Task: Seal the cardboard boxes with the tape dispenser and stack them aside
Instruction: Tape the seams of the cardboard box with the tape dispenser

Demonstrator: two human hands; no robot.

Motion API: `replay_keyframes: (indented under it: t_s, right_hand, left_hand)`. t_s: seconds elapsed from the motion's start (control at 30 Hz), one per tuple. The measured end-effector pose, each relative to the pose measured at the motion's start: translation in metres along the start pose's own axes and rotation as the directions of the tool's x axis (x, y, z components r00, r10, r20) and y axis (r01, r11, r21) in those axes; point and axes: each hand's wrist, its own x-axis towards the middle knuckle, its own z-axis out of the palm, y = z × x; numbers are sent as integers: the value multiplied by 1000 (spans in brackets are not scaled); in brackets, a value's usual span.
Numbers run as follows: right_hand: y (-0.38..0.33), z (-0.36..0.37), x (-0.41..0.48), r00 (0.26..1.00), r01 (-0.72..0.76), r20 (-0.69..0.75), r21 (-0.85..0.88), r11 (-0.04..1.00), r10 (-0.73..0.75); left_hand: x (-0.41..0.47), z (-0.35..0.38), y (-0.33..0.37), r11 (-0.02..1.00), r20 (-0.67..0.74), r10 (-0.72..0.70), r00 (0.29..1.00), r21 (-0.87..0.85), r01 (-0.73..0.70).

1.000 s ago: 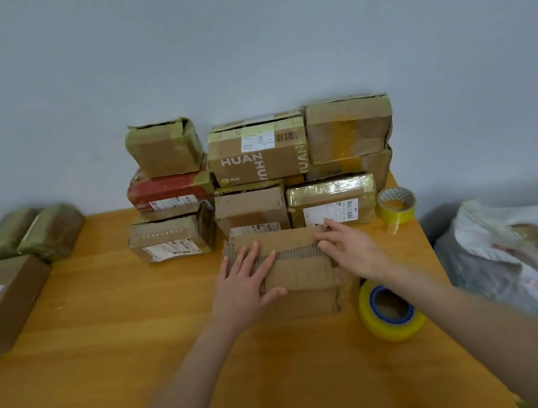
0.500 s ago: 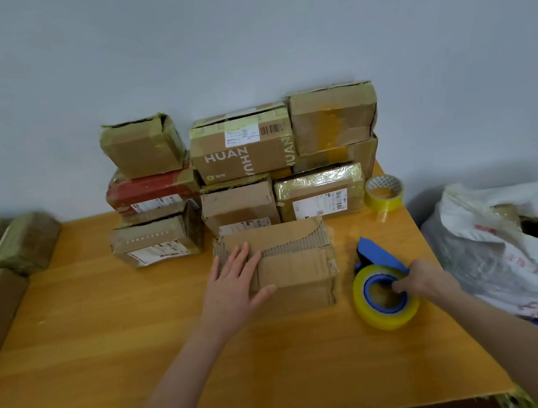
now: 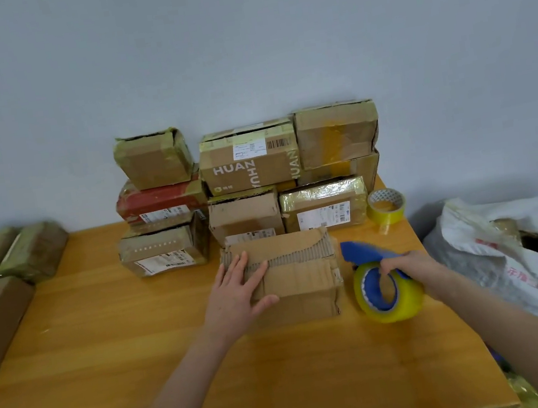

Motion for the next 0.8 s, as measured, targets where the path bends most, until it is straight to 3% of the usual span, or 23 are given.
replay_keyframes:
  t_s: [0.13,0.27,0.5,0.6,0.67,0.7,0.77,0.8]
  right_hand:
    - [-50,-36,-13,948,290,-117,-63,955,-295]
    - [-108,-31,-36,862,506,102,-108,856,-497]
    - [-149,52,-63,748,613,473,-226,757,-465]
    - [-144,67,-60,740,616,520,-268,740,-427]
    - [-139,70,-57,747,612,514,-287,737,-421]
    - [-138,69,-55,748,611,514,-284,739,-421]
    - [-136,68,-52,741,613,523,-270,743,-422]
    - [-136,67,-51,737,617,528,-268,740,-423]
  left_hand:
    - [0,4,-2,999,-24,25,999,-31,-26]
    - [0,4,-5,999,-16,34,999,-11,-35]
    - [-4,-5,-6,997,10,36,999,-62,-35]
    - [-7,-13,-7,972,-3,28,1000,-234,-28]
    - [-10,-19,-10,844,-51,-114,992,-533,70]
    - [-9,-23,-11,709,-58,-243,968,-691,137]
    - [-6,-36,-13,330,32,-472,881,-921,210]
    - [-2,-43,-13,123,123,-518,846,-969,216]
